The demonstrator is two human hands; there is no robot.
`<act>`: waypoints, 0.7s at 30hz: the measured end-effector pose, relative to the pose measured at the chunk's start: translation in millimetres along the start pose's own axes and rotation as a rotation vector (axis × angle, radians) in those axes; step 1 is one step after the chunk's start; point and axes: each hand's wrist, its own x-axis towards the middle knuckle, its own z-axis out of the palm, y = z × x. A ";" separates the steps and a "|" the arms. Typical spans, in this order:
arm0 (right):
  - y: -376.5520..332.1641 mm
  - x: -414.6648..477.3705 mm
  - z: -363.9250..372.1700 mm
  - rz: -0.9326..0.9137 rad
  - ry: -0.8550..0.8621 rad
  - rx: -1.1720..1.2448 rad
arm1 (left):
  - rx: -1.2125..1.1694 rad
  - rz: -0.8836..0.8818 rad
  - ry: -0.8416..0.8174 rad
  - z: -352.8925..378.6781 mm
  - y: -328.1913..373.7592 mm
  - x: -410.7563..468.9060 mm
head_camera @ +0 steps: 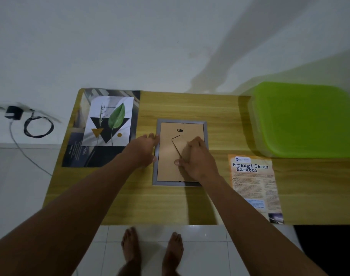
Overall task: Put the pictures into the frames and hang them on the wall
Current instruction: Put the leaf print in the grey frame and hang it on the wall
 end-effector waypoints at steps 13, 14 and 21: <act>-3.2 0.8 -0.1 -0.010 0.070 0.020 | -0.004 0.006 0.010 -1.1 -1.0 1.2; -3.5 0.4 -0.1 -0.001 0.066 0.010 | 0.005 0.010 0.007 -0.9 -1.2 1.2; -7.0 -0.1 -5.0 -0.026 0.016 -0.253 | 0.027 0.011 -0.003 -1.6 -0.9 0.9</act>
